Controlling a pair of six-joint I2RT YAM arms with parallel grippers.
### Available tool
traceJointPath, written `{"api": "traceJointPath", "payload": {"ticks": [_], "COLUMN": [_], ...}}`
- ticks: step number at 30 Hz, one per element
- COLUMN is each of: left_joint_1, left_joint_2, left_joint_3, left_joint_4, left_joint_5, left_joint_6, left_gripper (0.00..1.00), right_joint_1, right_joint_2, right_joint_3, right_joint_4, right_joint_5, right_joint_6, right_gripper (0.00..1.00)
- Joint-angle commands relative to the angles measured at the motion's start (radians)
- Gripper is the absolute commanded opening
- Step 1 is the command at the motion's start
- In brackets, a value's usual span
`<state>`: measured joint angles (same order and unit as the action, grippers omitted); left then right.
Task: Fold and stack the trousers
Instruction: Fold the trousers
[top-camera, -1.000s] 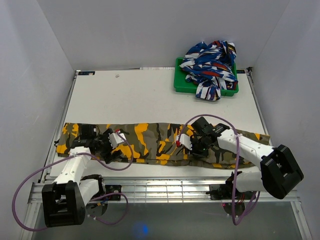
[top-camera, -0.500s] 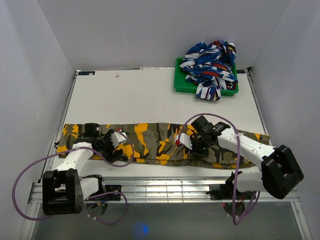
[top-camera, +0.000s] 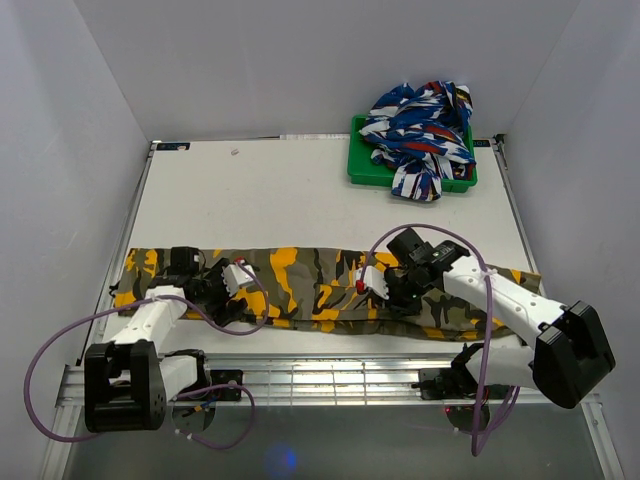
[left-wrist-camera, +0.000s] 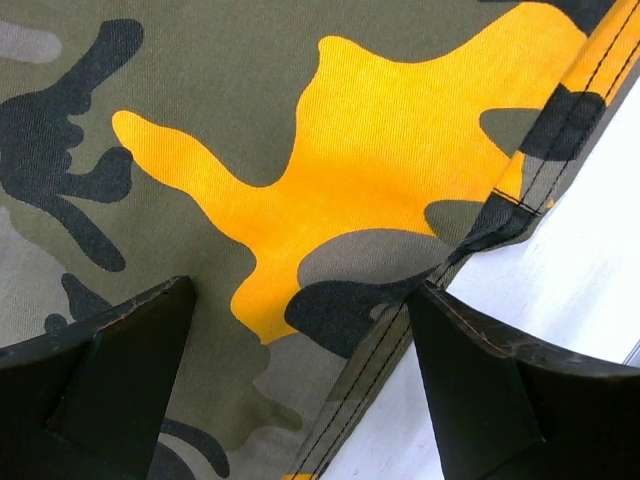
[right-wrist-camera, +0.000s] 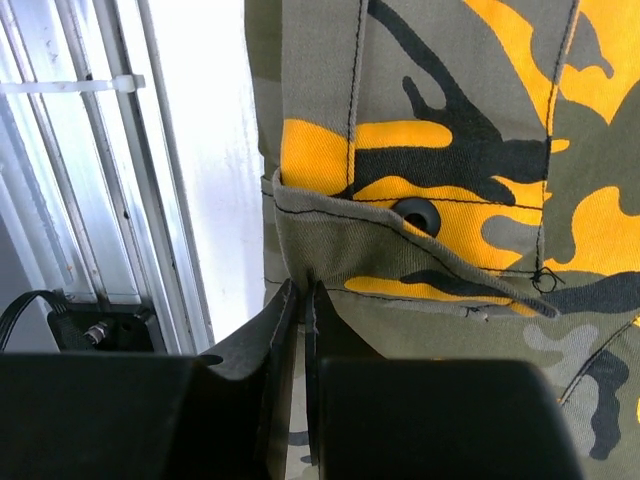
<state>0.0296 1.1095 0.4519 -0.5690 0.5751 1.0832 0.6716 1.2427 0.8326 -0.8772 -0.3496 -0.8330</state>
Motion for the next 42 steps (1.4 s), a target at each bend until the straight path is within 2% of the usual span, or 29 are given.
{"api": "traceJointPath", "payload": {"ticks": [1, 7, 12, 16, 21, 24, 26, 29, 30, 32, 34, 35, 37, 40, 41, 42], "left_joint_1": [-0.008, -0.008, -0.008, -0.007, 0.05, 0.082, 0.107, 0.118, 0.118, 0.116, 0.118, 0.118, 0.119, 0.121, 0.119, 0.119], "left_joint_2": [0.05, 0.072, 0.085, 0.067, 0.047, 0.082, 0.111, 0.173, 0.199, 0.234, 0.294, 0.315, 0.372, 0.435, 0.447, 0.458], "left_joint_3": [-0.064, -0.055, -0.029, 0.06, 0.241, 0.347, 0.401, 0.4, 0.387, 0.366, 0.337, 0.329, 0.314, 0.307, 0.309, 0.314], "left_joint_4": [0.008, 0.009, -0.005, -0.136, -0.388, -0.454, -0.46, -0.404, -0.328, -0.267, -0.172, -0.152, -0.088, -0.031, -0.023, -0.019], "left_joint_5": [-0.204, -0.215, -0.218, -0.163, -0.006, 0.061, 0.106, 0.114, 0.077, 0.042, -0.039, -0.062, -0.122, -0.178, -0.184, -0.184], "left_joint_6": [0.076, 0.069, 0.066, 0.087, 0.1, 0.055, 0.0, -0.097, -0.132, -0.196, -0.239, -0.25, -0.288, -0.348, -0.365, -0.384], "left_gripper": [0.98, 0.98, 0.98, 0.96, 0.94, 0.94, 0.94, 0.94, 0.94, 0.95, 0.95, 0.95, 0.94, 0.89, 0.88, 0.87], "right_joint_1": [0.0, 0.0, 0.0, 0.0, 0.002, 0.003, 0.003, 0.003, 0.003, -0.003, -0.017, -0.042, -0.082, -0.238, -0.365, -0.432], "right_joint_2": [-0.029, 0.058, 0.211, 0.268, 0.368, 0.455, 0.492, 0.523, 0.515, 0.457, 0.39, 0.352, 0.25, 0.144, 0.105, 0.087], "right_joint_3": [-0.03, -0.104, -0.142, -0.121, -0.053, 0.029, 0.104, 0.187, 0.203, 0.226, 0.229, 0.23, 0.241, 0.264, 0.266, 0.26], "right_joint_4": [-0.071, -0.051, 0.07, 0.11, 0.159, 0.181, 0.176, 0.158, 0.155, 0.135, 0.124, 0.116, 0.083, 0.012, -0.009, -0.058], "right_joint_5": [-0.06, -0.057, 0.013, 0.037, 0.05, 0.041, 0.021, -0.029, -0.038, -0.037, -0.034, -0.031, -0.02, -0.011, -0.021, -0.02], "right_joint_6": [-0.043, -0.112, -0.12, -0.12, -0.077, -0.045, -0.028, 0.012, 0.037, 0.057, 0.09, 0.101, 0.13, 0.155, 0.161, 0.157], "right_gripper": [0.08, 0.08, 0.08, 0.08, 0.08, 0.08, 0.08, 0.09, 0.14, 0.34, 0.6, 0.78, 0.86, 0.82, 0.82, 0.81]}}
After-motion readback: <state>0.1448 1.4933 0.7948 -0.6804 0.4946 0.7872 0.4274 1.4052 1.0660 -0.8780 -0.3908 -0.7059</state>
